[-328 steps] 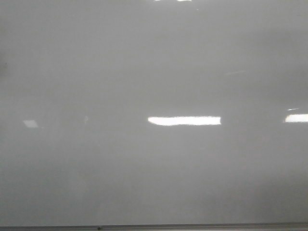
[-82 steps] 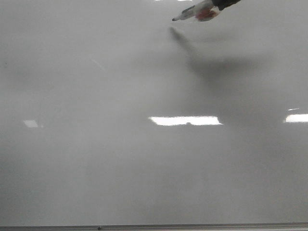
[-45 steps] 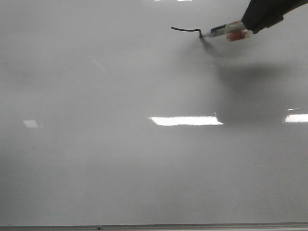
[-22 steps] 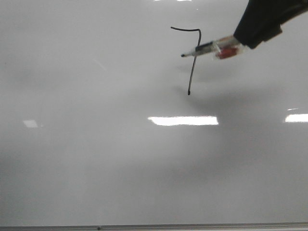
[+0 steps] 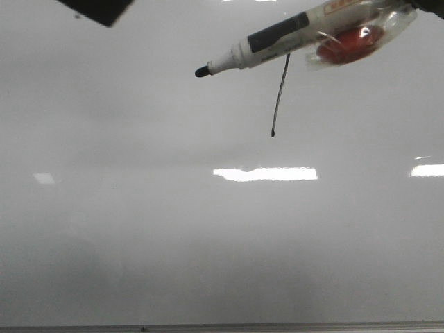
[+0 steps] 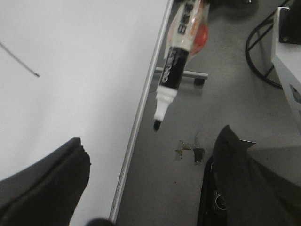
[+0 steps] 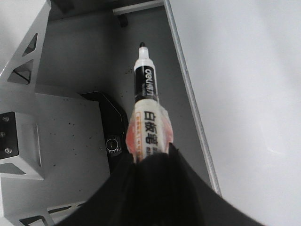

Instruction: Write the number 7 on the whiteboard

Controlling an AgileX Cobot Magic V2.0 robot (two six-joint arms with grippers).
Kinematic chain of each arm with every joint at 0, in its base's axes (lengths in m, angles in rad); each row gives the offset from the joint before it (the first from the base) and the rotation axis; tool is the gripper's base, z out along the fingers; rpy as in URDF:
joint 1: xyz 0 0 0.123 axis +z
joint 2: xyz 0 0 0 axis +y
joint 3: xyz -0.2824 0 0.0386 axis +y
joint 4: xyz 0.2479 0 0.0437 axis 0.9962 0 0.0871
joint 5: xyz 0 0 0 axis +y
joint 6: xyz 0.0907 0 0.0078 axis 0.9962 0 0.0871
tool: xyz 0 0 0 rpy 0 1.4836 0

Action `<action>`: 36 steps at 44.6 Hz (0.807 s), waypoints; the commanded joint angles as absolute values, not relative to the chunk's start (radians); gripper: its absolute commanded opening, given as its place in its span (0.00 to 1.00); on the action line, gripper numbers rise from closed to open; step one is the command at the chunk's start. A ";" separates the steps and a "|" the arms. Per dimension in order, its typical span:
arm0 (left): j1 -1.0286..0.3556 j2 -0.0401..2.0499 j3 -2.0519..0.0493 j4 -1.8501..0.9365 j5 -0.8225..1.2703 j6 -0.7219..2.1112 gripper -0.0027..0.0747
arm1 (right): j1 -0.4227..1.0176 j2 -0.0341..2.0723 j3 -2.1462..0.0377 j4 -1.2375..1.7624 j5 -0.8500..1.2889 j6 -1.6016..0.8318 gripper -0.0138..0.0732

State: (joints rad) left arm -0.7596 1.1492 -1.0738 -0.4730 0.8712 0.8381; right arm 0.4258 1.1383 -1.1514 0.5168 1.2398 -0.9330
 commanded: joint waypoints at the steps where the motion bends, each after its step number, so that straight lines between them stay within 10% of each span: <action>1: -0.805 1.204 -1.158 -0.519 0.818 0.841 0.72 | 0.427 1.118 -1.186 0.564 1.216 -0.947 0.08; 20: -0.836 1.428 -1.278 -0.577 0.869 0.859 0.69 | 0.427 1.118 -1.186 0.563 1.190 -0.947 0.08; 36: -0.836 1.422 -1.280 -0.578 0.893 0.875 0.30 | 0.427 1.118 -1.186 0.561 1.189 -0.947 0.08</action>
